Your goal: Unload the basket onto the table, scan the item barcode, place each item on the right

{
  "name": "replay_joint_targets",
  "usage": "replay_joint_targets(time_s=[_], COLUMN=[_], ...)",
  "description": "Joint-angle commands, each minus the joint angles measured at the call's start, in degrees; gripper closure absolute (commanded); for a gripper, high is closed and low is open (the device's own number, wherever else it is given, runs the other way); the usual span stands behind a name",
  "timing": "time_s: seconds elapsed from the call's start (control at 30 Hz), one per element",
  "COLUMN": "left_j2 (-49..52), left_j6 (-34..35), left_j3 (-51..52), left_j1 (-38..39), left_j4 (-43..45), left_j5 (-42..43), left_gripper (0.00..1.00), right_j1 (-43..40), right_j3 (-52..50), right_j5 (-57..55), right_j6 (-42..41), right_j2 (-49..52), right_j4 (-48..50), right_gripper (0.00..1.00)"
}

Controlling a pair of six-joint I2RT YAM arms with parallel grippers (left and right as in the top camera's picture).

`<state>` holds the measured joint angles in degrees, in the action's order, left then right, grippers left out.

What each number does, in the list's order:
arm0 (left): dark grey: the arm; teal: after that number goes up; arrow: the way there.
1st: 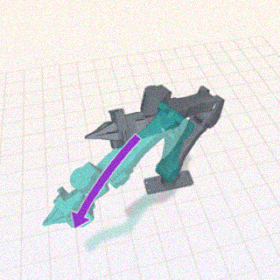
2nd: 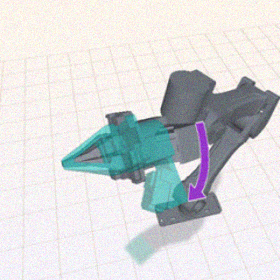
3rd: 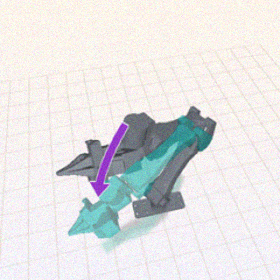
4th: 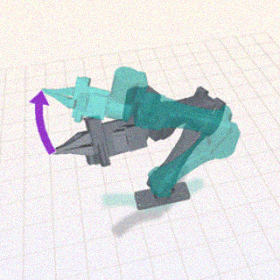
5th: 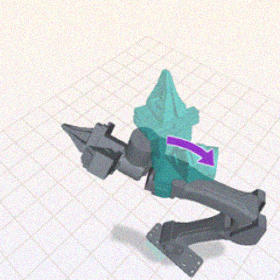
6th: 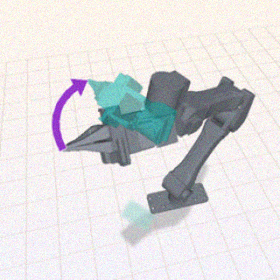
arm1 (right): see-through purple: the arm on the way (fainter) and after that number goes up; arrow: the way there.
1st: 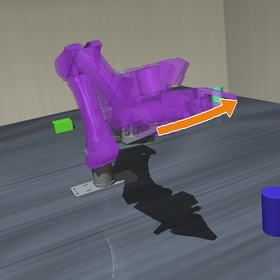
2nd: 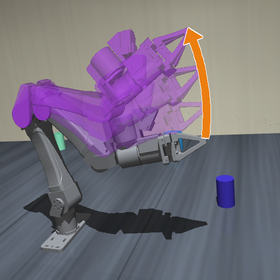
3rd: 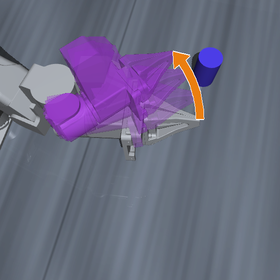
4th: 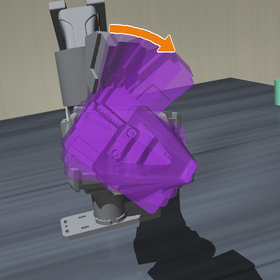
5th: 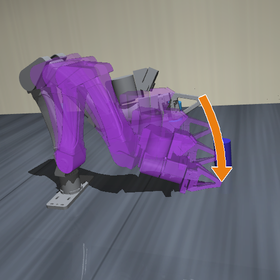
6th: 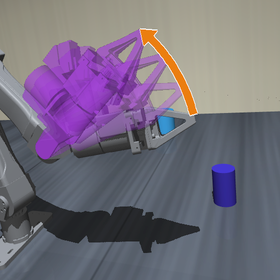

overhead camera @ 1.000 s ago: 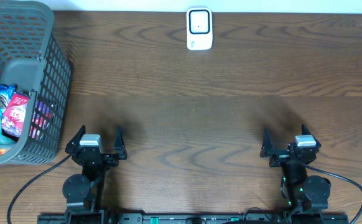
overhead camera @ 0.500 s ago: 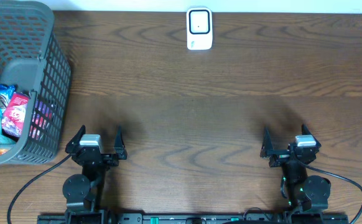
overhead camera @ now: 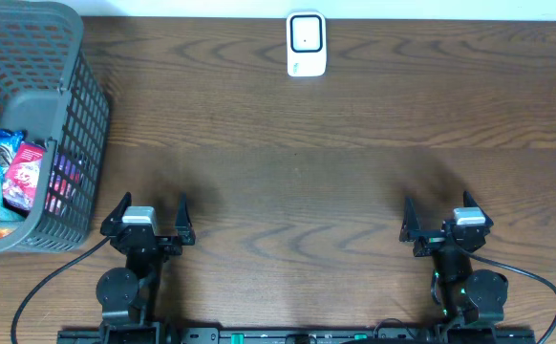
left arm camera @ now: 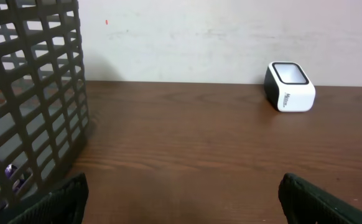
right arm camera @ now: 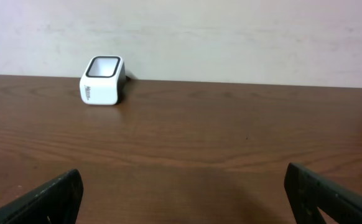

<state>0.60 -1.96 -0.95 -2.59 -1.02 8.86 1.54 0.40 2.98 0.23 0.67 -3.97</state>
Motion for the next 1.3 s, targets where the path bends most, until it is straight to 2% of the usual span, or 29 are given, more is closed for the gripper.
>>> replay_joint_targets(time_s=[0.0,0.3,0.43,0.5,0.53,0.6,0.63,0.67,0.77,0.8,0.9,1.0,1.1,1.13,1.27], left_j2=[-0.4,-0.4,-0.4,-0.4,-0.4,-0.4,-0.4,-0.4,-0.1,1.5,8.0,18.6,33.6,41.9,64.6], left_j6=[-0.8,-0.7,5.5,7.8,10.9,13.9,17.2,18.7,21.3,19.6,13.7,8.9,7.8,5.5,-3.1], left_j3=[0.7,0.7,0.7,0.7,0.7,0.7,0.7,0.5,-2.4,-6.1,-14.3,-26.0,-43.4,-53.4,-85.4], left_j1=[-0.2,-0.2,-0.2,-0.2,-0.2,-0.2,-0.2,-0.2,-0.2,-0.2,-0.2,-0.2,-0.2,-0.2,-0.9], left_j4=[-2.3,0.0,3.6,9.4,16.4,24.3,34.7,38.9,44.0,43.1,40.3,32.3,16.7,8.5,-17.1], left_j5=[1.6,2.0,16.8,22.4,25.7,25.4,23.2,21.0,9.6,4.3,3.7,3.1,-3.9,-6.0,-12.6], left_gripper=[0.02,0.02,0.02,0.02,0.02,0.02,0.02,0.02,0.02,0.02,0.02,0.03,0.02,0.02,0.02], right_j1=[0.6,0.6,0.6,0.6,0.6,0.6,0.6,0.6,0.6,0.6,0.6,0.6,0.6,0.6,0.6], right_j3=[-0.1,-0.1,-0.1,-0.1,-0.1,-0.1,-0.1,-0.1,-0.1,-0.1,-0.1,-0.1,-0.1,-0.1,-0.1], right_j5=[0.0,0.0,-0.1,0.0,-0.1,0.0,0.0,0.0,0.0,0.0,0.0,0.0,0.0,0.0,0.0], right_j6=[-0.8,-0.9,-0.9,-0.9,-0.9,-0.9,-0.9,-0.9,-0.8,-0.8,-0.9,-0.9,-0.8,-0.9,-0.9], right_j2=[-0.4,-0.4,-0.4,-0.4,-0.4,-0.4,-0.4,-0.4,-0.4,-0.4,-0.4,-0.4,-0.4,-0.4,-0.4], right_j4=[-0.2,-0.2,-0.2,-0.2,-0.2,-0.2,-0.2,-0.2,-0.2,-0.2,-0.2,-0.2,-0.2,-0.2,-0.2], right_gripper=[0.01,0.01,0.01,0.01,0.01,0.01,0.01,0.01,0.01,0.01,0.01,0.01,0.01,0.01,0.01])
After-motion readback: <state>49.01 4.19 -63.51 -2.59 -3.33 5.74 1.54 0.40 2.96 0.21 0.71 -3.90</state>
